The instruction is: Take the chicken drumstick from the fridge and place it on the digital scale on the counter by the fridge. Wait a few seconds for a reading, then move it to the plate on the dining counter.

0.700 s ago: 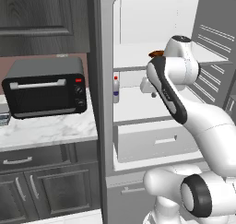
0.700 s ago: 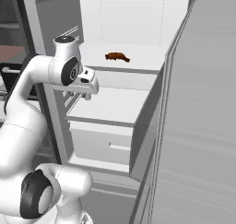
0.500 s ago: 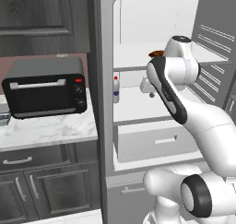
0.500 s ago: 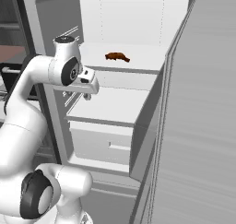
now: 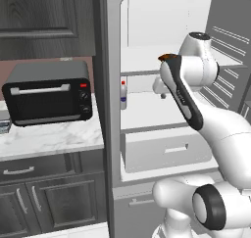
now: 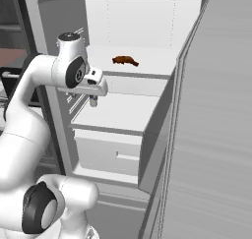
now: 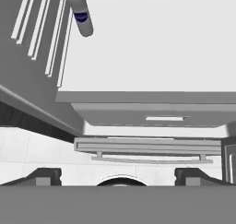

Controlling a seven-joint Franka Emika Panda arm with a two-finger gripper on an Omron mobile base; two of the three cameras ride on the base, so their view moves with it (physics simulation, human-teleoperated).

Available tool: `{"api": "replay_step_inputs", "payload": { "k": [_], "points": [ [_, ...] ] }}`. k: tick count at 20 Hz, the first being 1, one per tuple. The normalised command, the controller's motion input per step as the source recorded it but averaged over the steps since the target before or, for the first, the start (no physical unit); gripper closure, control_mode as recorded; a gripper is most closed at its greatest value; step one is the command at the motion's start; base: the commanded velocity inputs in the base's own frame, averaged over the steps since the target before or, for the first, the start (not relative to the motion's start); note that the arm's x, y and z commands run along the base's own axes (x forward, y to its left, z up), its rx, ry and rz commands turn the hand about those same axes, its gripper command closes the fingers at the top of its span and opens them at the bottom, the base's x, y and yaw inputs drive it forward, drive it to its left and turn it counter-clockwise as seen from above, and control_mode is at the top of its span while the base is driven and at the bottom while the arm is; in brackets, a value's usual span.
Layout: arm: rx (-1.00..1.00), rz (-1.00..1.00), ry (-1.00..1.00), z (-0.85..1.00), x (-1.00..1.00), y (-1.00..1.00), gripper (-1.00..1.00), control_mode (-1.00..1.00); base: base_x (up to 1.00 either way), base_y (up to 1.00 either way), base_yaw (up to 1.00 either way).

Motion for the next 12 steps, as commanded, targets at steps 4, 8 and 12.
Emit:
{"api": "replay_step_inputs", "payload": {
  "k": [4,8,12],
  "points": [
    [-0.01,0.0,0.0,0.26,0.0,0.0,-1.0,-1.0,0.0,0.0,0.0],
    [-0.06,0.0,0.0,0.29,0.0,-0.01,-1.0,-1.0,0.0,0.0,0.0],
    [-0.03,0.0,-0.06,0.16,-0.05,-0.07,-1.0,-1.0,0.0,0.0,0.0]
  ]
}}
